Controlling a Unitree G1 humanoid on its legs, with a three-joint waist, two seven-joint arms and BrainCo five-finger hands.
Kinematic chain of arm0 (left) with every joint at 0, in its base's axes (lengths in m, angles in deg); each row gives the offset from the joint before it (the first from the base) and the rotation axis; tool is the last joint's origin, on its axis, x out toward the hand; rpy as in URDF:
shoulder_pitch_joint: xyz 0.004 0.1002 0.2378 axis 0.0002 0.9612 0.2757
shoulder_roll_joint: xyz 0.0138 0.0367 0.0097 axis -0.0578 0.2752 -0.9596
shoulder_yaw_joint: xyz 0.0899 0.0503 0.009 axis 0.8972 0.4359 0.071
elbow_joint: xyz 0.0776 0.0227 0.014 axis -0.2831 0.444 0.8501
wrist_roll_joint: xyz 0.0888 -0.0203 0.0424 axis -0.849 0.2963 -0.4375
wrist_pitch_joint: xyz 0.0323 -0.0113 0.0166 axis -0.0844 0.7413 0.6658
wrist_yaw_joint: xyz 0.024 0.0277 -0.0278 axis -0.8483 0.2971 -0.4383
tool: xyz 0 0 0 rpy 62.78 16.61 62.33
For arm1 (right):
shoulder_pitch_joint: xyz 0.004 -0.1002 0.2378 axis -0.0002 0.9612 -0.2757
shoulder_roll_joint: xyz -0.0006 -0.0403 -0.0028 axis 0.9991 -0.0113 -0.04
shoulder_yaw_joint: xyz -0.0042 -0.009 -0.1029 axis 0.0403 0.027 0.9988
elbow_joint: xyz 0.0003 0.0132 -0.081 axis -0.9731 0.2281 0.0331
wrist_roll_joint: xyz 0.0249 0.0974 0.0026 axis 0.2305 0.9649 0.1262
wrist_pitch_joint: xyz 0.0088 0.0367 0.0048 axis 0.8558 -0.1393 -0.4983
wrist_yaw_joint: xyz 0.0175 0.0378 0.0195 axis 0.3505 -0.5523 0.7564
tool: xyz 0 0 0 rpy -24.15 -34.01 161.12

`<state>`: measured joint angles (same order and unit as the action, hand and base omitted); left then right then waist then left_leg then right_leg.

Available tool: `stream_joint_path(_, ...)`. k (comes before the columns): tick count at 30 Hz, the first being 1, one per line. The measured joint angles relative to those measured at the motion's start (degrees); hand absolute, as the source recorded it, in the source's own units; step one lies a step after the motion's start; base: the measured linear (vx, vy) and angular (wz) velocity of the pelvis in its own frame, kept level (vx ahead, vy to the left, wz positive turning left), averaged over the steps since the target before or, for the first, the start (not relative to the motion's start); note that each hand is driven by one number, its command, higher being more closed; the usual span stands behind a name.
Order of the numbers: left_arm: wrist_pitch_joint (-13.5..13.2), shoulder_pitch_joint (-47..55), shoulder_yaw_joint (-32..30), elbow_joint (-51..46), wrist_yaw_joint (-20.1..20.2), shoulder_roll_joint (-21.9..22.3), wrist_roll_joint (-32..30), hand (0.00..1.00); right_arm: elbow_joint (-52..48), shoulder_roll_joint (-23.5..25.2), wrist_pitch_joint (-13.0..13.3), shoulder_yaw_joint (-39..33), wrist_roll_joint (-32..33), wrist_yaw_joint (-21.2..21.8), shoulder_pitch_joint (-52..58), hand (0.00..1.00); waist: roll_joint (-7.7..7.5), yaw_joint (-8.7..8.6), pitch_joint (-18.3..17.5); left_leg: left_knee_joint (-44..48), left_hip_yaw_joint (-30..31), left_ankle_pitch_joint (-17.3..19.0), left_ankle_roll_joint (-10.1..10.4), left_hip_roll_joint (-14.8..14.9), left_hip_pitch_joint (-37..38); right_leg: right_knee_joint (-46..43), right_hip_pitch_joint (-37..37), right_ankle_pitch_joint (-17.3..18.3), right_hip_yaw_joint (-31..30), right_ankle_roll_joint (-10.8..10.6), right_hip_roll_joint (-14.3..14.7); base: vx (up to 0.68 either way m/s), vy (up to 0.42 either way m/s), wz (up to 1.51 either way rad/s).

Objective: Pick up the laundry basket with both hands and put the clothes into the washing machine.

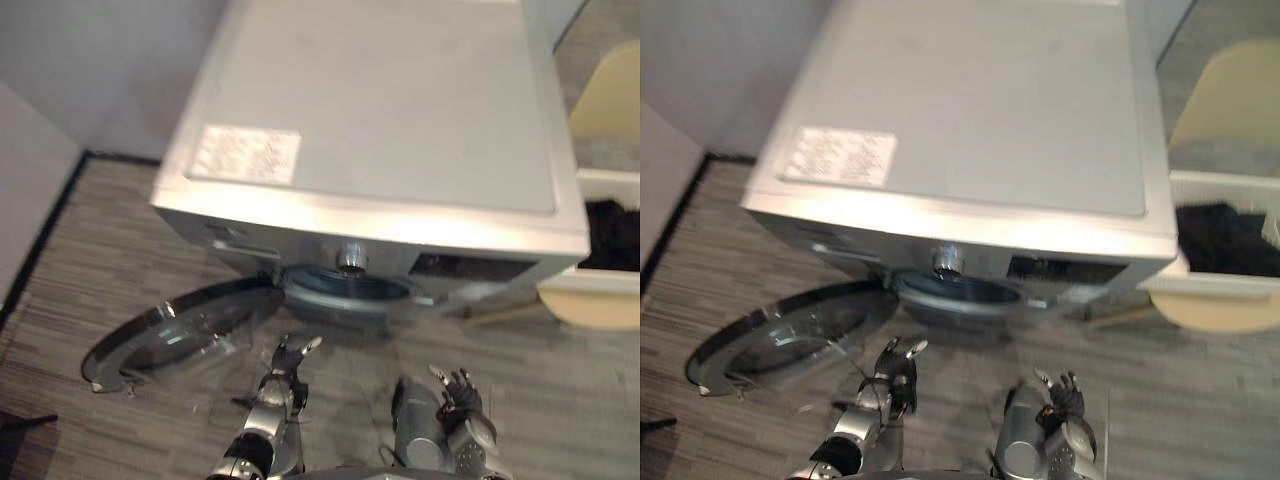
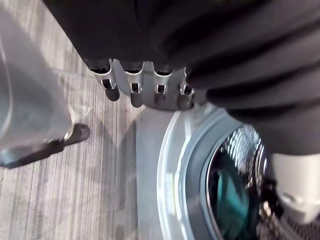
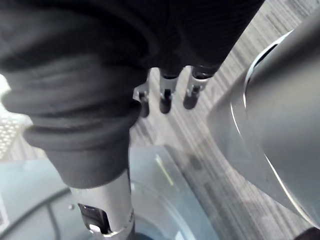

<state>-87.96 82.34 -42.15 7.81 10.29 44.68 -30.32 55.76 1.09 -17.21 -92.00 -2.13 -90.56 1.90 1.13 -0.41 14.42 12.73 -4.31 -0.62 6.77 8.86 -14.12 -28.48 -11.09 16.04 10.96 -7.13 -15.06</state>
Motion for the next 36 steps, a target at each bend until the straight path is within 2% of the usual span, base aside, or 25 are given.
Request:
stream_joint_path(2, 0.32, 1.54, -3.67, 3.78, -0.02, -0.78, -0.35, 0.0, 4.89, -0.33, -1.13, -3.87, -2.64, 0.13, -0.14, 0.0, 0.83, -0.01, -3.52, -8.21, 1.71, -4.41, 0.73, -0.04, 5.51, 5.49, 5.79, -1.29, 3.46, 0.02, 1.02, 0.18, -0.082, 0.59)
stream_joint_path(3, 0.37, 1.92, -4.32, 4.49, 0.01, -1.23, -0.5, 0.0, 6.25, -0.59, -1.51, -4.77, -3.55, 0.18, -0.42, 0.0, 1.09, -0.01, -4.25, -9.29, 2.19, -4.95, 0.84, 0.03, 6.38, 6.67, 7.14, -1.48, 4.41, 0.02, 1.27, 0.16, -0.063, 0.55)
stream_joint_path(7, 0.71, 4.33, -5.7, 6.28, 0.93, -4.44, -3.08, 0.0, 12.84, -3.11, -2.49, -6.65, -6.73, 1.36, -3.55, 0.0, 1.28, 0.19, -4.99, -6.0, 1.74, -5.23, 0.81, 0.48, 6.69, 14.88, 14.81, -4.57, 8.37, 0.06, 3.12, 0.06, -0.02, 0.34)
stream_joint_path(9, 0.63, 5.07, -5.74, 6.49, 1.1, -5.08, -4.74, 0.0, 13.87, -3.38, -2.67, -7.11, -7.94, 2.14, -5.15, 0.0, 1.59, 1.36, -5.14, -4.22, 0.74, -5.34, 0.8, 1.35, 5.85, 18.18, 16.37, -6.56, 8.62, 0.62, 4.59, 0.01, 0.0, 0.04)
stream_joint_path(10, 0.01, 5.41, -7.06, 6.72, 1.85, -5.05, -4.92, 0.0, 14.08, -3.38, -2.69, -7.1, -8.56, 2.47, -6.26, 0.0, 1.77, 1.37, -5.21, -3.65, 0.85, -5.24, 0.93, 1.5, 5.6, 19.68, 17.18, -7.39, 9.34, 0.93, 5.02, -0.06, 0.049, 0.04)
stream_joint_path(11, -0.2, 5.25, -8.92, 7.08, 2.92, -4.71, -4.95, 0.0, 15.27, -3.33, -2.61, -7.58, -8.8, 2.96, -7.54, 0.0, 1.02, 1.38, -4.76, 3.26, 0.93, -0.76, 2.26, 0.64, 3.86, 19.48, 17.38, -7.58, 9.54, 0.88, 3.85, -0.07, 0.084, 0.02)
stream_joint_path(12, -0.41, 5.32, -10.07, 7.48, 3.5, -4.52, -4.81, 0.0, 15.55, -3.5, -2.75, -7.61, -8.83, 3.52, -7.77, 0.0, 1.09, 1.47, -4.77, 7.93, 0.9, 2.34, 2.36, -0.13, 3.43, 19.66, 17.93, -7.78, 9.06, 0.61, 3.57, -0.07, 0.134, -0.17)
stream_joint_path(13, -0.7, 6.12, -12.49, 8.56, 3.72, -4.48, -3.3, 0.0, 15.31, -3.5, -2.8, -7.42, -8.81, 4.14, -7.44, 0.0, 1.88, 1.61, -5.39, 11.62, 0.36, 5.87, -0.11, -0.66, 3.78, 20.2, 18.91, -8.14, 8.06, 0.06, 4.08, -0.05, 0.116, -0.32)
stream_joint_path(14, -0.66, 7.01, -16.01, 10.89, 3.97, -4.4, -0.94, 0.0, 15.08, -3.74, -2.82, -7.4, -8.81, 4.9, -7.16, 0.0, 2.51, 1.33, -6.72, 8.88, -0.01, 7.7, -1.65, -0.76, 5.3, 20.7, 18.68, -8.28, 6.97, -0.22, 4.2, -0.04, 0.113, -0.34)
stream_joint_path(15, -0.65, 7.23, -17.64, 11.97, 4.32, -4.49, 0.34, 0.0, 15.16, -3.39, -2.94, -7.33, -8.81, 4.99, -6.91, 0.0, 2.33, 1.28, -7.26, 6.56, -0.72, 7.6, -2.21, -1.33, 6.31, 21.25, 18.41, -8.28, 6.1, 0.02, 3.77, -0.03, 0.112, -0.42)
stream_joint_path(17, 0.26, 9.11, -20.56, 14.06, 4.63, -5.78, 5.33, 0.0, 15.18, -1.36, -3.07, -5.36, -8.74, 5.31, -5.33, 0.0, -0.45, 1.28, -8.67, -5.98, -3.05, 1.57, -2.61, -3.99, 10.37, 23.9, 16.39, -9.22, 2.12, 1.41, 2.96, -0.05, 0.09, -0.3)
stream_joint_path(20, 0.7, 10.91, -20.87, 14.3, 4.7, -5.85, 5.25, 0.0, 15.19, -0.96, -3.05, -4.52, -8.76, 6.24, -2.21, 0.0, -1.63, 1.08, -9.3, -18.71, -2.49, -4.51, -2.2, -5.11, 14.52, 24.73, 15.13, -9.91, 1.71, 2.36, 3.3, -0.03, 0.02, 0.05)
stream_joint_path(22, 0.61, 10.85, -20.54, 14.25, 4.65, -6.13, 4.09, 0.0, 15.32, -1.0, -3.04, -4.37, -8.84, 6.28, -0.59, 0.0, -2.87, 1.06, -8.6, -18.66, -2.09, -4.91, -2.33, -5.06, 14.34, 24.5, 14.86, -9.9, 1.7, 2.37, 3.43, -0.03, -0.008, 0.02)
stream_joint_path(25, 0.54, 7.64, -14.03, 14.11, 4.48, -8.31, 0.49, 0.0, 15.15, -1.08, -2.95, -2.37, -10.56, 6.29, 0.0, 0.0, -4.07, 0.54, -7.38, -18.34, -2.3, -4.88, -2.36, -5.02, 12.39, 19.93, 10.0, -8.64, -0.11, 3.83, 3.3, -0.01, -0.001, -0.22)
stream_joint_path(26, 0.4, 5.19, -11.72, 14.13, 4.42, -9.47, -1.65, 0.0, 15.09, -0.78, -2.86, -1.77, -10.48, 6.3, -0.61, 0.0, -4.64, -0.07, -6.38, -18.28, -2.39, -4.88, -2.36, -5.01, 11.64, 18.58, 8.39, -8.68, -0.6, 3.66, 3.28, -0.03, -0.003, -0.17)
stream_joint_path(27, 0.3, 4.17, -11.06, 14.13, 4.44, -9.91, -3.1, 0.0, 15.06, -0.54, -2.76, -1.17, -10.49, 6.3, -0.92, 0.0, -5.4, -0.42, -5.76, -18.26, -2.6, -4.87, -2.36, -5.03, 11.59, 18.55, 8.16, -9.29, -0.62, 3.18, 3.21, -0.02, -0.004, -0.26)
stream_joint_path(28, 0.24, 2.53, -10.37, 14.12, 4.44, -10.81, -5.18, 0.0, 15.1, -0.27, -2.6, -0.24, -10.5, 6.36, -1.1, 0.0, -7.02, -0.79, -4.86, -18.25, -3.31, -4.66, -2.59, -4.98, 11.68, 19.08, 7.91, -10.4, -1.02, 3.65, 3.32, -0.01, 0.01, -0.46)
stream_joint_path(29, 0.27, 0.78, -9.86, 14.14, 4.54, -10.31, -7.19, 0.0, 15.17, -0.63, -2.53, 0.92, -11.03, 6.47, -1.14, 0.0, -7.38, -0.75, -4.55, -18.25, -3.48, -4.26, -3.18, -4.68, 11.65, 21.82, 8.15, -12.87, -1.73, 7.48, 4.36, 0.02, 0.039, -0.67)
stream_joint_path(30, 0.24, 0.62, -9.5, 14.11, 4.52, -9.73, -7.83, 0.0, 15.15, -1.03, -2.51, 1.44, -11.05, 6.51, -1.26, 0.0, -6.72, -0.36, -4.42, -18.26, -4.04, -4.24, -3.35, -4.03, 11.51, 23.61, 8.62, -14.39, -1.62, 9.91, 5.07, 0.05, 0.051, -0.9)
stream_joint_path(31, 0.26, 0.05, -9.01, 13.88, 4.51, -8.94, -8.87, 0.0, 15.34, -1.36, -2.63, 1.63, -11.27, 6.61, -1.77, 0.0, -6.36, -0.76, -3.9, -18.27, -7.08, -5.38, -4.72, -2.92, 12.03, 19.73, 8.02, -12.73, 1.21, 9.26, 3.92, 0.07, 0.066, -0.86)
stream_joint_path(32, 0.29, 0.01, -8.04, 13.11, 4.47, -8.43, -8.9, 0.0, 15.72, -1.4, -2.82, 1.45, -11.83, 6.59, -1.97, 0.0, -6.48, -1.02, -3.98, -18.26, -8.7, -5.39, -5.07, -3.02, 13.32, 12.29, 7.89, -10.25, 4.62, 7.12, 1.89, 0.07, 0.059, -0.83)
stream_joint_path(33, 0.14, 0.04, -7.03, 12.58, 4.46, -8.37, -8.9, 0.0, 15.93, -1.58, -2.9, 1.19, -12.35, 6.6, -1.85, 0.0, -6.28, -0.89, -4.03, -18.26, -9.94, -5.27, -5.23, -2.89, 14.03, 9.49, 8.35, -9.6, 5.84, 6.94, 0.83, 0.07, 0.071, -0.88)
stream_joint_path(35, -0.21, -0.32, -5.12, 11.57, 4.45, -8.56, -8.89, 0.0, 16.19, -1.84, -3.05, 0.84, -13.59, 6.5, -3.15, 0.0, -4.87, 0.09, -4.52, -18.25, -13.59, -4.94, -4.98, -1.63, 14.15, 6.81, 8.79, -9.76, 8.53, 6.63, -4.06, 0.02, 0.042, -1.01)
stream_joint_path(36, -0.24, -0.41, -4.68, 11.6, 4.51, -9.02, -9.19, 0.0, 16.2, -1.82, -3.16, 0.79, -13.86, 6.49, -3.6, 0.0, -4.6, 0.21, -4.56, -18.25, -13.89, -4.74, -4.72, -1.31, 14.04, 6.93, 8.77, -10.14, 8.85, 6.33, -5.47, -0.03, -0.041, -0.91)
